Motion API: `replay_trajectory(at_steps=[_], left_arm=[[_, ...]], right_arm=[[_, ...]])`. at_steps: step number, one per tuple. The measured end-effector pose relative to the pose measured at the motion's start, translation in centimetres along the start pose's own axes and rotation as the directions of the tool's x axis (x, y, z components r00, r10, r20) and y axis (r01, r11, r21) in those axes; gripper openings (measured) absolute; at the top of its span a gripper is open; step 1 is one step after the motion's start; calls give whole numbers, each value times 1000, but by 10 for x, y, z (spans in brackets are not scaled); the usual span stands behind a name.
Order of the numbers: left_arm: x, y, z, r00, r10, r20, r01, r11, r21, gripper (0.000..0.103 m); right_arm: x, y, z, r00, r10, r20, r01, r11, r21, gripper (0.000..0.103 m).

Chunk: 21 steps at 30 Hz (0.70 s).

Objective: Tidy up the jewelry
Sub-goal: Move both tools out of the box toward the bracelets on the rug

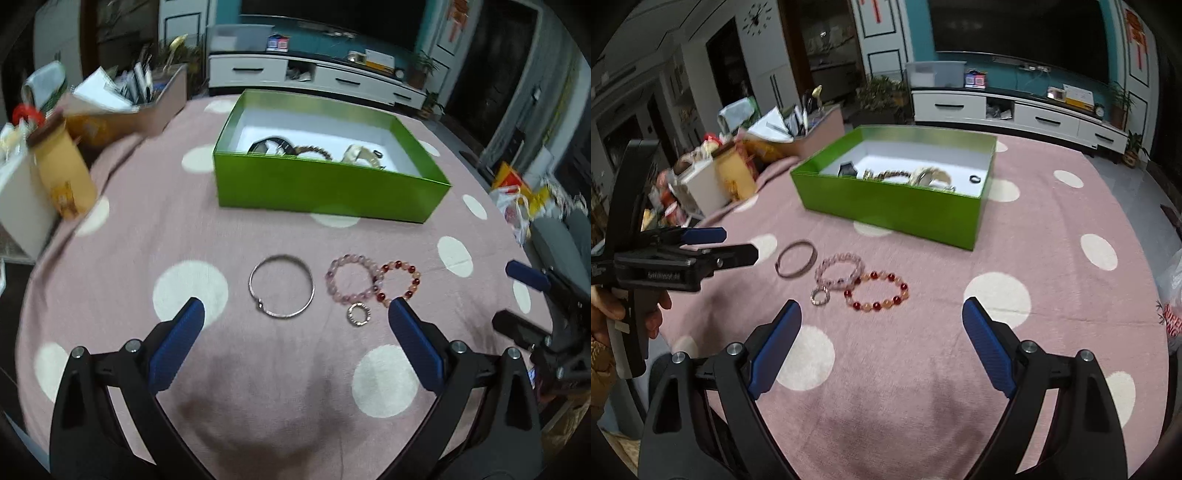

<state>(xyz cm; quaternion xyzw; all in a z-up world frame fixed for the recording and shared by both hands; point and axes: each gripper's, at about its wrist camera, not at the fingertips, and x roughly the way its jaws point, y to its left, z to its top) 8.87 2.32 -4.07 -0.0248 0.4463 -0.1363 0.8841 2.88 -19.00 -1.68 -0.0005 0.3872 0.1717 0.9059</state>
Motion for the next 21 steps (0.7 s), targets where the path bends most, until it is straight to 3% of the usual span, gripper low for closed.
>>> replay_trajectory(at_steps=[4,6,11,21], left_arm=[[12,7,-12,998,68,-8,-68,998,-13,101],[14,9,-18,998,63,-11,-63,998,-17,101],[23,8,-22,998,63,-11,-63,998,26,99],[41,-5,-14,999,19,-34,-15,995,99,68]], right_arm=[[11,3,-5,1000,10,-16,-11,999,-37,89],[18,3,-6,999,26,-24,-27,999,-42,87],[36,6,-6,997,48,-53,-52,996,-69,73],[66,13,2,992,82,-97,-96,984,-149,45]])
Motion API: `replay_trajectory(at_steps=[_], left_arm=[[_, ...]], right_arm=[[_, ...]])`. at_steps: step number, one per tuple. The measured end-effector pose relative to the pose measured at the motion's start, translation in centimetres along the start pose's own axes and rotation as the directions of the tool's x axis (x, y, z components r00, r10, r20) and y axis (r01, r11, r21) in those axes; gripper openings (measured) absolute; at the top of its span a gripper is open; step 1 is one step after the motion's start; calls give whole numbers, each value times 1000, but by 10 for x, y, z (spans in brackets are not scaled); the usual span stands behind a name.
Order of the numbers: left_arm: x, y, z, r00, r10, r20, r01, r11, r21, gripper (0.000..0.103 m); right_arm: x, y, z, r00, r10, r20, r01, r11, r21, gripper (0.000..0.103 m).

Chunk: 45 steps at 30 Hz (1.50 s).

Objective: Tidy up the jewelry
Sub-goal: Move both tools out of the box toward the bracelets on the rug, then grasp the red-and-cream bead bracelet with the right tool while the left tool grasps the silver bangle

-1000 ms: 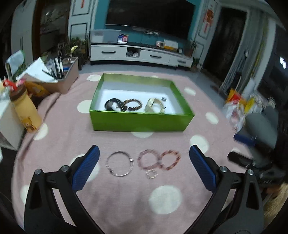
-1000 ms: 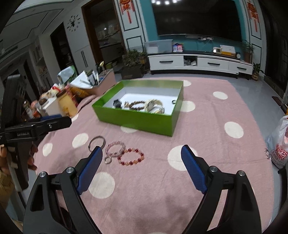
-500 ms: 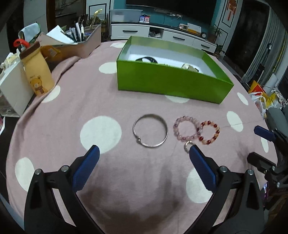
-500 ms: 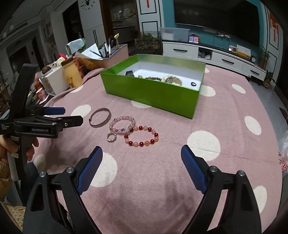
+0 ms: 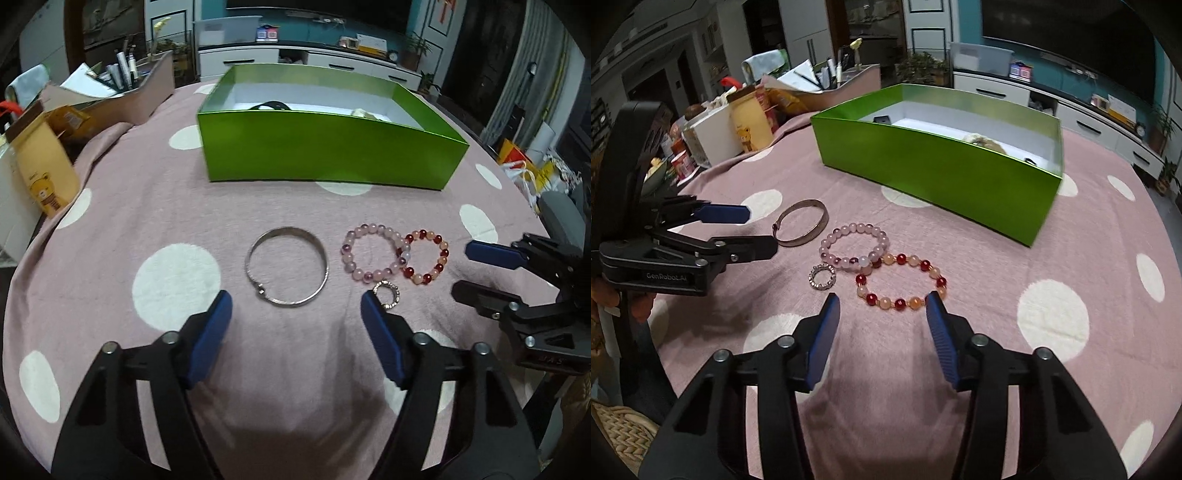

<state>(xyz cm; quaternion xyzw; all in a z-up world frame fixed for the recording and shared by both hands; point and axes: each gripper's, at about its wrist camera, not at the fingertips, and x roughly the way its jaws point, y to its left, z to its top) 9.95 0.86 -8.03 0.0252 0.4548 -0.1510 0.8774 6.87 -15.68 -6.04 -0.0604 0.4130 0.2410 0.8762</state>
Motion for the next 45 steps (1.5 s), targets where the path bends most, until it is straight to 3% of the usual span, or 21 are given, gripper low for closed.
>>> replay_trajectory(at_steps=[7,14,17,20,24,32,35,45], left_arm=[[15,-6,14,1000,-17,-21,17,999,31,48],[27,-11,22,998,-36,-45,38,998,50,39],[32,-12,23,998,-35,-55,38,998,54,36],[36,-13,25,998,-29,-61,32,998,56,33],[39,-15,26,998,-17,-68,21,998,61,28],[40,-18,28,997,34,-72,-29,997,69,14],[40,-16,28,997,30,-73,-26,998,49,3],[18,-3,25,999,-30,-22,29,999,-34,2]], right_arm=[[18,3,9,999,18,-47,-22,996,-88,36],[33,6,13,994,39,-101,-55,985,-162,28],[33,8,13,993,51,-103,-69,981,-180,10],[30,8,10,994,44,-98,-62,980,-191,7],[20,-6,6,997,53,-61,-59,993,-98,7],[-27,-36,-1,993,64,98,-73,993,95,7],[-38,-39,-1,988,70,137,-88,988,129,7],[-59,-43,4,971,105,213,-147,970,194,7]])
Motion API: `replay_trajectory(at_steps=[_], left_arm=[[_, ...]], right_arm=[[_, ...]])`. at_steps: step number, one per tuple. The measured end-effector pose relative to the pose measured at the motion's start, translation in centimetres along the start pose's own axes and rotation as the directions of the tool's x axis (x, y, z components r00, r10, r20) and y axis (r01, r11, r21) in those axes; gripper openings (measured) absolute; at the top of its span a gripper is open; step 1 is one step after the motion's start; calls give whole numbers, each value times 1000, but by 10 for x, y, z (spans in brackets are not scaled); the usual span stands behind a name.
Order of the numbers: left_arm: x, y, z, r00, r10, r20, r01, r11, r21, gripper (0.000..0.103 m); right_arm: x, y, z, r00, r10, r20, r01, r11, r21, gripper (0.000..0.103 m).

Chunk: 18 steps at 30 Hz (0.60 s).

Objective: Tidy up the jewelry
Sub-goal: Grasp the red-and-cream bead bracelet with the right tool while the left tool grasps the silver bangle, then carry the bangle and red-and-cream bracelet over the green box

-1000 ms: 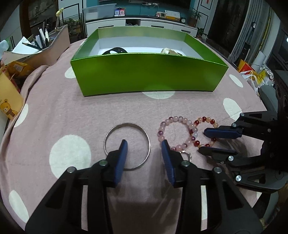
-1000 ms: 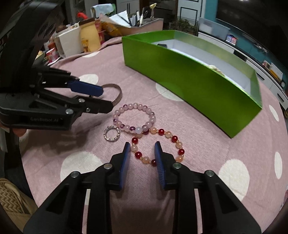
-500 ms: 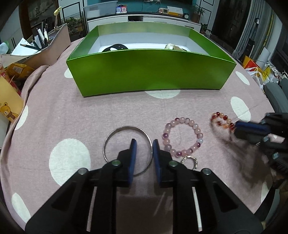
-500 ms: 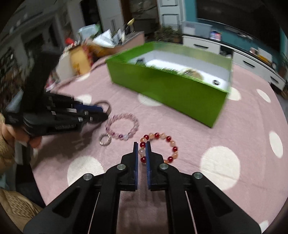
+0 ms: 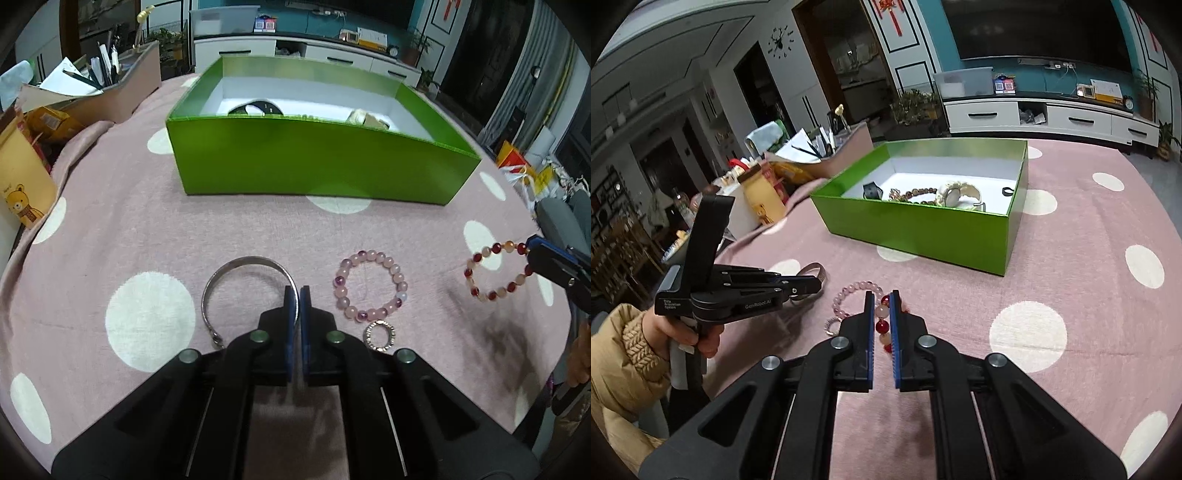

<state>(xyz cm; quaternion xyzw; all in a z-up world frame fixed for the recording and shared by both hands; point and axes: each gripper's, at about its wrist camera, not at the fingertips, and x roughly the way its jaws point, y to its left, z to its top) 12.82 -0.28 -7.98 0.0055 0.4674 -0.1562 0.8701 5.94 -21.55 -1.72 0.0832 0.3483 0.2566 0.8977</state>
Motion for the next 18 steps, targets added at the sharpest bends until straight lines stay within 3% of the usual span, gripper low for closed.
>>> replay_trajectory(at_steps=[9,18], left_arm=[[-43,0,6,996,-38,85,40,999,-20,2],[-70,-2,26,989,-37,140,36,999,5,2]], right_arm=[[-17,6,9,999,17,51,-18,1000,17,7],[-34,4,29,994,-8,111,6,1000,23,7]])
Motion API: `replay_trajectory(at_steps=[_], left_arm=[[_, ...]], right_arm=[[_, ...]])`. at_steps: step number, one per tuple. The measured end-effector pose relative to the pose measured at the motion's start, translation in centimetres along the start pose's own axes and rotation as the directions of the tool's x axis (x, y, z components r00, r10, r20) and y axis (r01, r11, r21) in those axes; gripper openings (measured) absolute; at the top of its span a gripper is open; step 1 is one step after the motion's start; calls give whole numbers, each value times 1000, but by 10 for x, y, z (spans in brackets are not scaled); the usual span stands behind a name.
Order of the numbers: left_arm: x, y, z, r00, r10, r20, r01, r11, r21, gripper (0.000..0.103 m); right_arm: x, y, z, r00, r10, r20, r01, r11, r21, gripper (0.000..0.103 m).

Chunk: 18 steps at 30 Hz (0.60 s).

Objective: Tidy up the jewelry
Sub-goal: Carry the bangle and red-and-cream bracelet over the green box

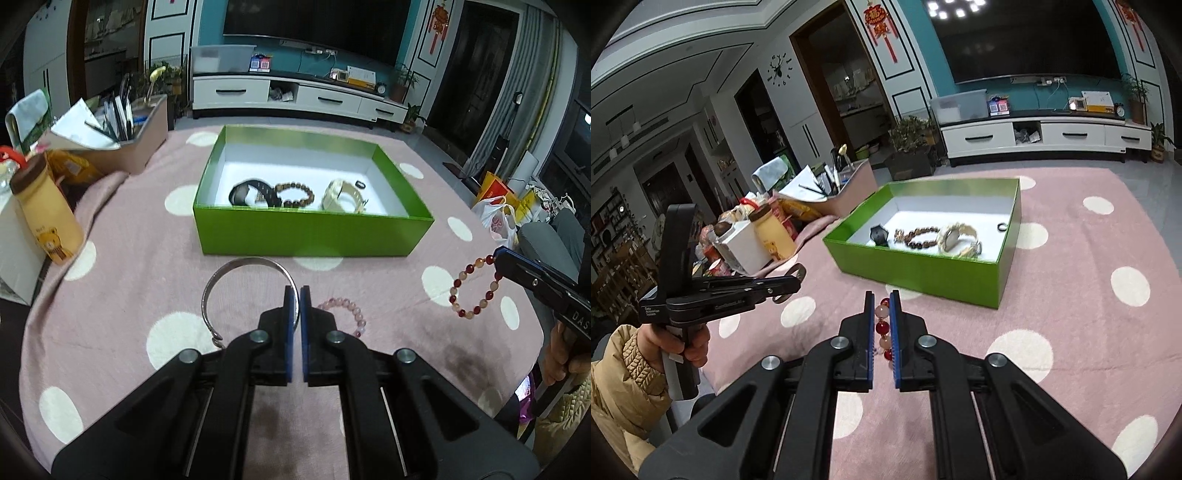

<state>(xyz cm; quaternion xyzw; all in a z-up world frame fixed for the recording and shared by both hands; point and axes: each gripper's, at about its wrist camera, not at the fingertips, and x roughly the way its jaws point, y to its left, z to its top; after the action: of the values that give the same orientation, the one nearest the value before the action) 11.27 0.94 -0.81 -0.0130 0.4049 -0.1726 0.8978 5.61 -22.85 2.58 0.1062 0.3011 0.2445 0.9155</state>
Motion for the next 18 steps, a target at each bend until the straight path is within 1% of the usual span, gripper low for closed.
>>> replay_trajectory(at_steps=[8,18], left_arm=[[-2,-4,32,1000,6,25,-7,1000,13,2],[11,-7,77,999,20,46,-21,1000,12,2]], right_arm=[[-2,-7,26,998,-31,54,32,999,-11,7],[10,-23,55,993,-70,96,71,997,-6,7]])
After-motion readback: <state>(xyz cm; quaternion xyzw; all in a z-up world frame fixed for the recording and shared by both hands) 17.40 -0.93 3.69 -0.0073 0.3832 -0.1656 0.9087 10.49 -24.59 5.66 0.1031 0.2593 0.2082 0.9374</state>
